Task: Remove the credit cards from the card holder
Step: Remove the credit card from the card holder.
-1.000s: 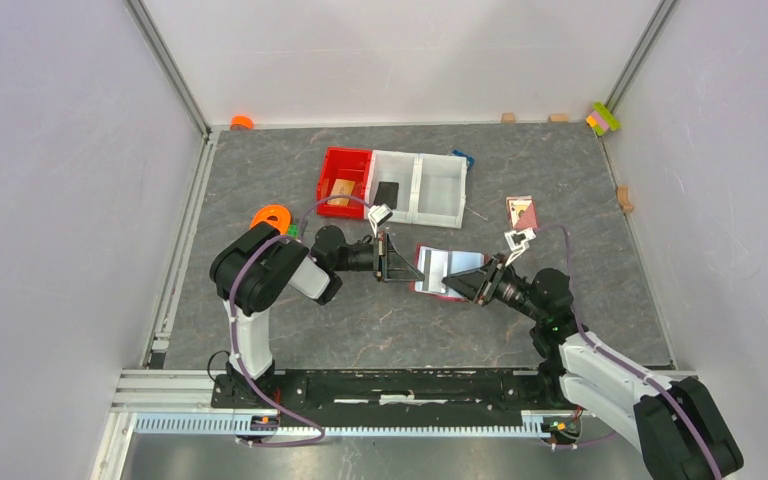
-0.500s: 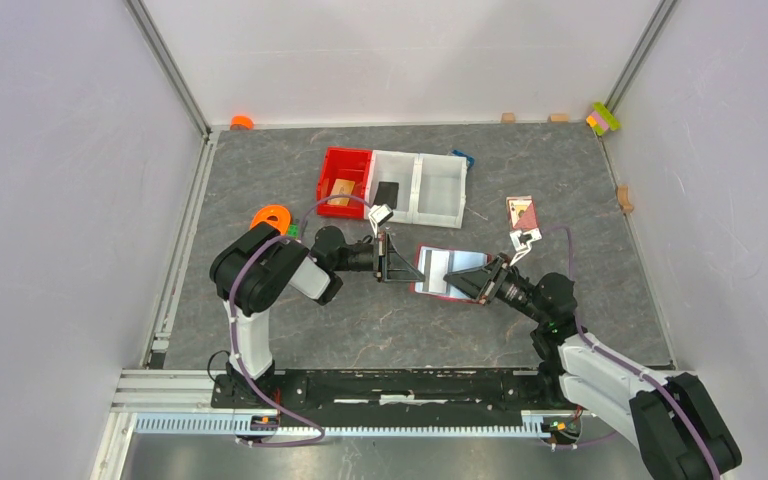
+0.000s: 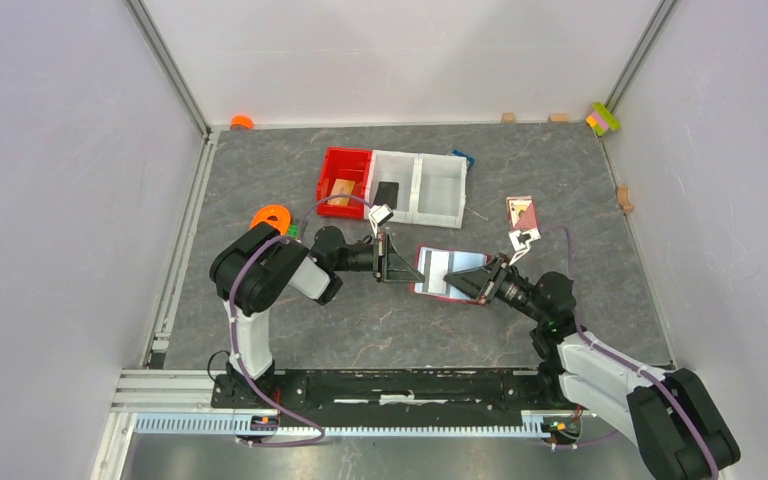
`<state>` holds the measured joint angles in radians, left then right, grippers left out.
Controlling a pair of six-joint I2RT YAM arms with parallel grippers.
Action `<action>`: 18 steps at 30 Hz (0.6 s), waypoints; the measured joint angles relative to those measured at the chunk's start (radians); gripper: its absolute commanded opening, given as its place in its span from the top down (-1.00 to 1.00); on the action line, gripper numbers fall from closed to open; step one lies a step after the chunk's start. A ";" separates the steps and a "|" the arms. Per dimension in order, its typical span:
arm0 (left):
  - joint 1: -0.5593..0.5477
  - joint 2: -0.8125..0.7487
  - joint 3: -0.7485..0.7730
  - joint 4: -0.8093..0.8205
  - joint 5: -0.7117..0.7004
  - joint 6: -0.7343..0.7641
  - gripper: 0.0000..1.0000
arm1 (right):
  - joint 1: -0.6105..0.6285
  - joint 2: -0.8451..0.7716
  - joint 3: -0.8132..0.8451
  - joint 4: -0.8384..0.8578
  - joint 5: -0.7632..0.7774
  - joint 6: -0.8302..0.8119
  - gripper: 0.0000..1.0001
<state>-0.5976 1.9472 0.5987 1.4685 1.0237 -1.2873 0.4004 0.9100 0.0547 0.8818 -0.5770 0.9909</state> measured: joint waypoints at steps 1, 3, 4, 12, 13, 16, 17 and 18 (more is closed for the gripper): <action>0.000 0.000 0.000 0.000 0.000 0.000 0.96 | -0.002 0.003 0.000 0.000 -0.002 0.000 0.67; 0.000 0.000 0.000 0.000 0.000 0.000 0.96 | -0.002 0.008 0.000 0.000 -0.003 0.000 0.72; 0.000 0.000 0.000 0.000 0.000 0.000 0.95 | -0.002 0.008 0.000 0.000 -0.004 -0.001 0.78; 0.000 0.000 0.000 0.000 0.004 0.000 0.76 | -0.003 0.007 0.000 -0.013 -0.007 -0.011 1.00; 0.000 0.000 0.000 0.000 0.005 0.000 0.70 | -0.003 0.005 0.000 -0.019 -0.006 -0.013 1.00; 0.000 0.000 0.000 -0.001 0.006 0.000 0.64 | -0.003 -0.013 0.003 -0.058 -0.002 -0.031 1.00; -0.002 0.000 0.000 -0.001 0.006 0.000 0.64 | -0.003 -0.027 0.006 -0.085 0.002 -0.043 1.00; -0.003 0.000 0.000 -0.001 0.005 0.000 0.66 | -0.002 -0.035 0.008 -0.099 0.003 -0.051 1.00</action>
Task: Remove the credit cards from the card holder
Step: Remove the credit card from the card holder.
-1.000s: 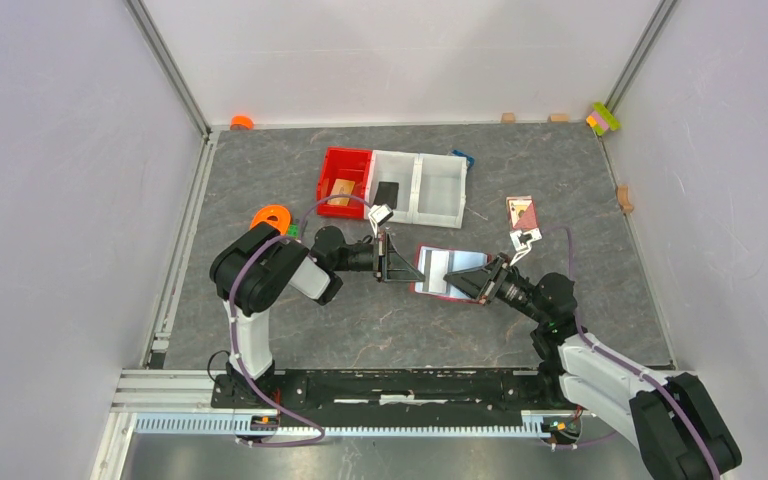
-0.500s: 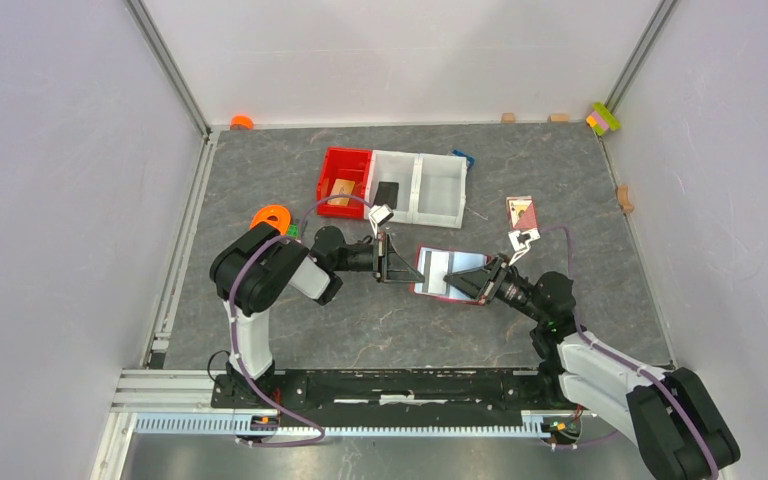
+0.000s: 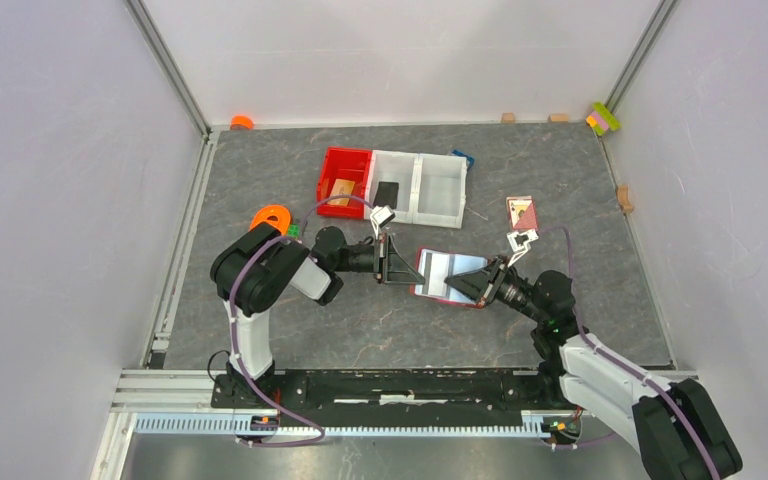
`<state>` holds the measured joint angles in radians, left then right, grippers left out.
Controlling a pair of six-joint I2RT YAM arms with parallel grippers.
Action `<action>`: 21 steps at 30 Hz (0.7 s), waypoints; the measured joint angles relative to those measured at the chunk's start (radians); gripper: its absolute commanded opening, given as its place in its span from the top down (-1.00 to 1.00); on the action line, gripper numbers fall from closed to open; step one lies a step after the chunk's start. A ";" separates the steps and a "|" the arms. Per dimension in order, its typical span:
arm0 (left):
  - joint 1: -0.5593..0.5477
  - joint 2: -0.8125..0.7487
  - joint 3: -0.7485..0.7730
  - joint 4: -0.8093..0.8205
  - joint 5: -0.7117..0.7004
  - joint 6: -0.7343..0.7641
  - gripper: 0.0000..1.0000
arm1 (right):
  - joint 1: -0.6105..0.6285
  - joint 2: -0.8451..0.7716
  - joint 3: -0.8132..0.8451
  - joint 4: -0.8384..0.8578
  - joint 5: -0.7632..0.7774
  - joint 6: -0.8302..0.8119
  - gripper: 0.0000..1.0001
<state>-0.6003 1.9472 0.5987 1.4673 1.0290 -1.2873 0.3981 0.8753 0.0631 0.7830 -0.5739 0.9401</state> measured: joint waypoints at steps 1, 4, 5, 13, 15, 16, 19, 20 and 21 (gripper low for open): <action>-0.002 0.000 0.000 0.000 0.000 0.000 0.71 | 0.001 -0.012 0.003 -0.023 0.003 -0.011 1.00; -0.005 -0.003 0.000 0.000 -0.002 0.000 0.87 | 0.001 -0.034 0.014 -0.071 0.008 -0.035 1.00; -0.005 -0.004 0.000 0.000 -0.002 0.000 0.90 | 0.001 -0.038 0.016 -0.083 0.010 -0.042 1.00; -0.004 -0.004 -0.005 -0.001 -0.004 0.000 0.96 | 0.001 -0.078 0.021 -0.159 0.031 -0.079 1.00; -0.003 -0.004 -0.005 -0.001 -0.005 0.000 0.96 | 0.001 -0.083 0.024 -0.171 0.034 -0.084 0.99; -0.003 -0.004 -0.005 -0.001 -0.005 0.000 0.95 | 0.001 -0.084 0.025 -0.173 0.034 -0.085 0.89; -0.003 -0.004 -0.005 -0.001 -0.005 0.000 0.96 | 0.001 -0.082 0.027 -0.170 0.028 -0.086 0.55; -0.003 -0.005 -0.005 -0.001 -0.005 0.000 0.96 | 0.001 -0.080 0.027 -0.169 0.025 -0.084 0.52; -0.003 -0.005 -0.005 -0.001 -0.005 0.000 0.95 | 0.001 -0.076 0.027 -0.164 0.022 -0.084 0.50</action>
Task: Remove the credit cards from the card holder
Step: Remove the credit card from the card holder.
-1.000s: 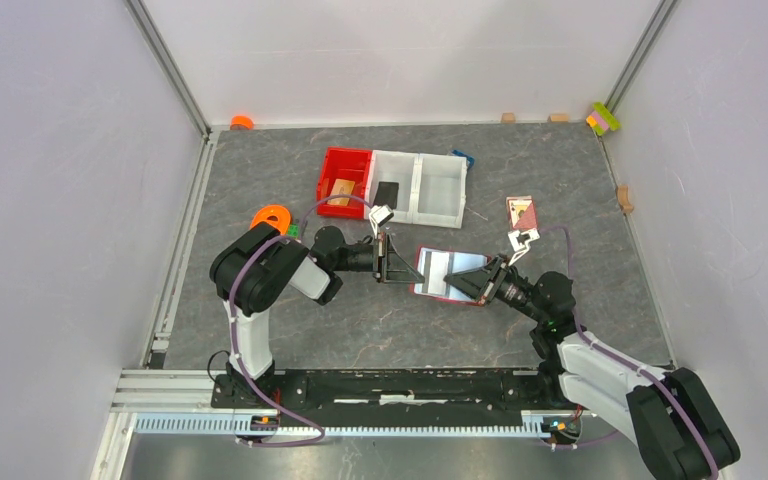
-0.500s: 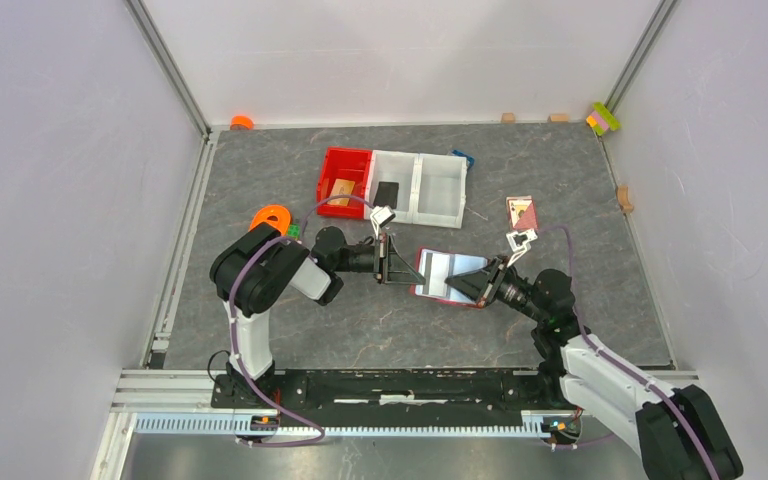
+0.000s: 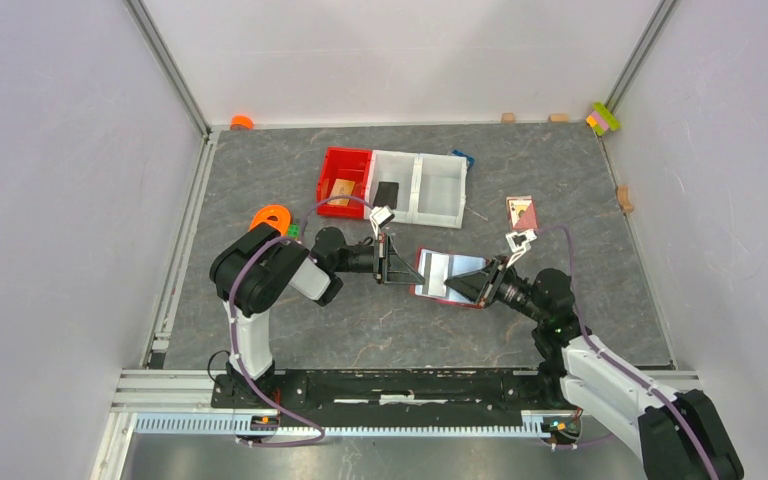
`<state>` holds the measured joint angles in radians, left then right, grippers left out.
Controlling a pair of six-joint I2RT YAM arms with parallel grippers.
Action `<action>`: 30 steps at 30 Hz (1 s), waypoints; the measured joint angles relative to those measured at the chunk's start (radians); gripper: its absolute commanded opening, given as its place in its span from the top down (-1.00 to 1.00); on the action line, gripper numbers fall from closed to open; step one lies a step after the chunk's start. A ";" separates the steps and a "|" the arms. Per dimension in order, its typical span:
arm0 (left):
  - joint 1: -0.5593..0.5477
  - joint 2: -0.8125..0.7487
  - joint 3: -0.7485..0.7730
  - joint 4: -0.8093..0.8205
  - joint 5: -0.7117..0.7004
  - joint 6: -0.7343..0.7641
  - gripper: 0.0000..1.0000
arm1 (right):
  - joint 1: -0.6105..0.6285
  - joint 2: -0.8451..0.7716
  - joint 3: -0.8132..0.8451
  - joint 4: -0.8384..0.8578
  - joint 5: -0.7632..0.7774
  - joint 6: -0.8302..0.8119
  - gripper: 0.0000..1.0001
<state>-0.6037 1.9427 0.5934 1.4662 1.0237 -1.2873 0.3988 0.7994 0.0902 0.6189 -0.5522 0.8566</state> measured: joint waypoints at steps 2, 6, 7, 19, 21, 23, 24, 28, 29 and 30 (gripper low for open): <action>0.000 -0.001 0.000 0.000 0.000 0.000 0.95 | 0.000 0.012 0.000 0.013 -0.008 0.007 0.49; -0.002 -0.005 0.000 -0.001 0.000 0.000 0.95 | 0.000 0.031 0.000 0.057 -0.021 0.025 0.45; -0.003 -0.008 0.000 -0.001 0.000 0.000 0.96 | 0.000 0.036 0.000 0.072 -0.025 0.034 0.44; -0.005 -0.021 0.000 0.001 0.003 0.000 0.62 | -0.006 0.073 -0.023 0.215 -0.053 0.116 0.96; -0.005 -0.021 0.000 0.002 0.003 0.000 0.48 | -0.006 0.068 -0.024 0.217 -0.053 0.119 1.00; -0.006 -0.021 0.000 0.002 0.002 0.000 0.41 | -0.006 0.066 -0.024 0.222 -0.055 0.123 1.00; -0.007 -0.021 0.000 0.002 0.002 0.000 0.41 | -0.006 0.066 -0.024 0.225 -0.058 0.124 1.00; -0.008 -0.022 0.000 0.002 0.002 0.000 0.60 | -0.006 0.066 -0.023 0.229 -0.062 0.126 1.00; -0.007 -0.022 0.000 0.001 0.001 0.000 0.69 | -0.006 0.065 -0.024 0.228 -0.062 0.125 1.00; -0.007 -0.023 0.000 0.001 0.001 0.000 0.72 | -0.006 0.065 -0.024 0.225 -0.062 0.124 1.00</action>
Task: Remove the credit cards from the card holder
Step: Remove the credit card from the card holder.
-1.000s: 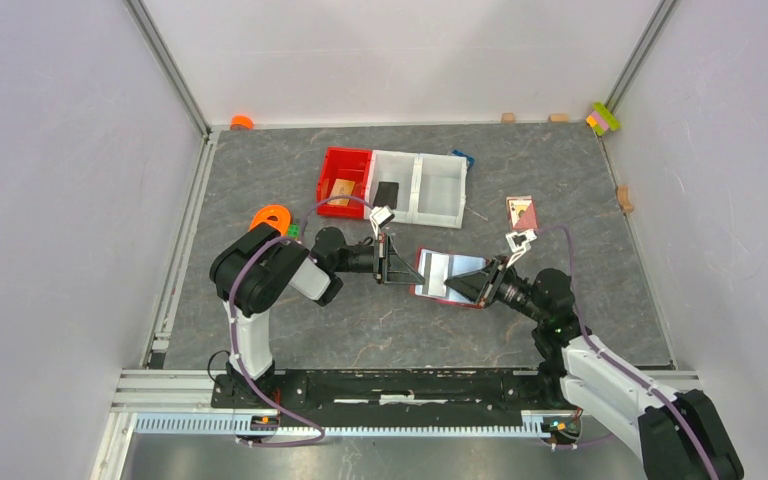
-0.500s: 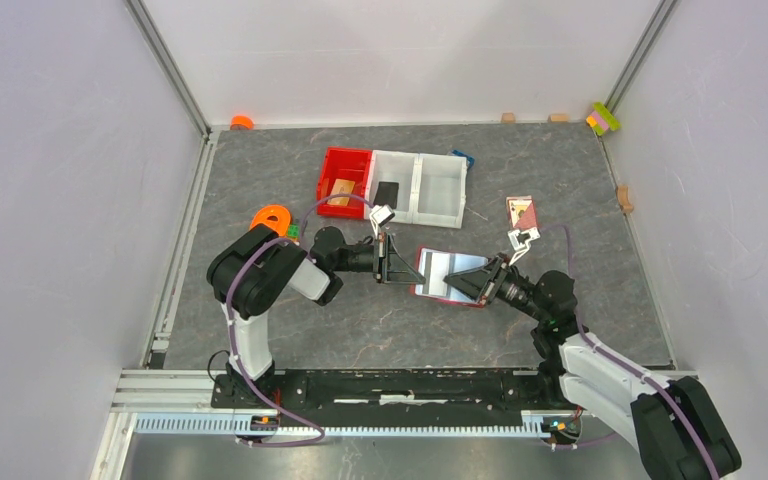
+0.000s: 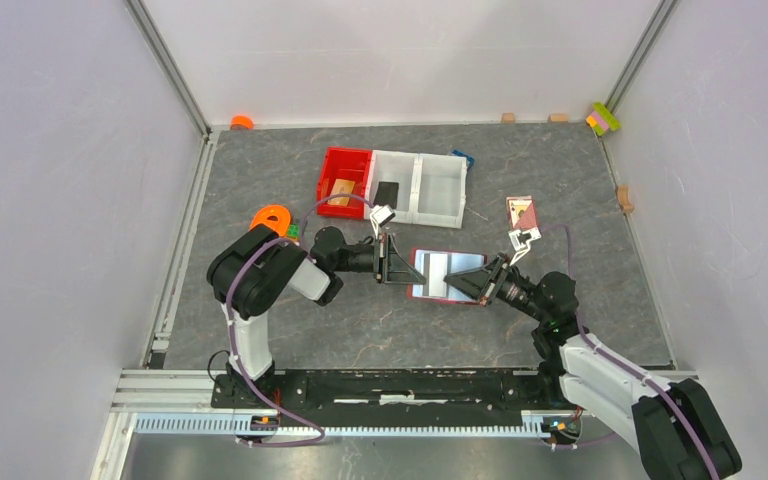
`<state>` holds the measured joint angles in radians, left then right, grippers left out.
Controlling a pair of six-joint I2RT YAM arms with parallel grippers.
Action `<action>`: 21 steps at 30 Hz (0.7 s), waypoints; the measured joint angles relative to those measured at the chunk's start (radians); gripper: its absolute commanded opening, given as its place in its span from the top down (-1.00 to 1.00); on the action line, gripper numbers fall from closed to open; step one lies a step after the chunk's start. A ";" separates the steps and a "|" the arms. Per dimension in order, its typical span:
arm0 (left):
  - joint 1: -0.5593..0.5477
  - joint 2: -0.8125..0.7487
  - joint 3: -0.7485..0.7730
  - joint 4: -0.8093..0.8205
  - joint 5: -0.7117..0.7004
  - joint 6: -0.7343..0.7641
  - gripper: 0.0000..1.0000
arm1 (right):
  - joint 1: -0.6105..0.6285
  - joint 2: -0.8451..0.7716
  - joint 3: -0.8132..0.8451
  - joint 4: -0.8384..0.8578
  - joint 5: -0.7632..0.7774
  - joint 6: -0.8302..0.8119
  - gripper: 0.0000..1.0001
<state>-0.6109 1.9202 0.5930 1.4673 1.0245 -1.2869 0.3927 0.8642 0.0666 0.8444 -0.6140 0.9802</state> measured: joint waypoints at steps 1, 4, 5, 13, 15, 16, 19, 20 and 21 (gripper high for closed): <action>0.000 0.000 0.000 0.000 0.000 0.000 0.75 | 0.000 -0.002 0.000 -0.005 0.000 -0.001 1.00; 0.003 -0.003 -0.002 0.001 0.000 0.000 0.84 | 0.000 -0.018 0.000 -0.041 0.005 -0.017 1.00; 0.003 -0.005 -0.003 0.000 0.000 0.000 0.85 | 0.000 -0.025 0.000 -0.058 0.009 -0.024 1.00; 0.006 -0.005 -0.010 0.000 0.000 0.000 0.69 | -0.009 -0.087 0.001 -0.153 0.036 -0.066 1.00; 0.008 -0.006 -0.011 0.000 0.000 0.000 0.71 | -0.009 -0.087 0.001 -0.158 0.039 -0.067 1.00; 0.008 -0.006 -0.011 0.000 0.000 0.000 0.80 | -0.009 -0.086 0.001 -0.159 0.038 -0.067 0.98; 0.008 -0.007 -0.011 0.000 0.000 0.000 0.94 | -0.010 -0.077 0.001 -0.148 0.030 -0.061 0.65; 0.008 -0.007 -0.011 -0.001 0.000 0.000 0.96 | -0.010 -0.070 0.001 -0.140 0.025 -0.060 0.60; 0.008 -0.008 -0.011 -0.001 0.000 0.000 0.95 | -0.010 -0.060 0.001 -0.133 0.018 -0.056 0.58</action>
<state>-0.6033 1.9118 0.5823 1.4662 1.0241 -1.2869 0.3832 0.8043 0.0673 0.7113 -0.5957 0.9241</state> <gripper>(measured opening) 0.101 0.152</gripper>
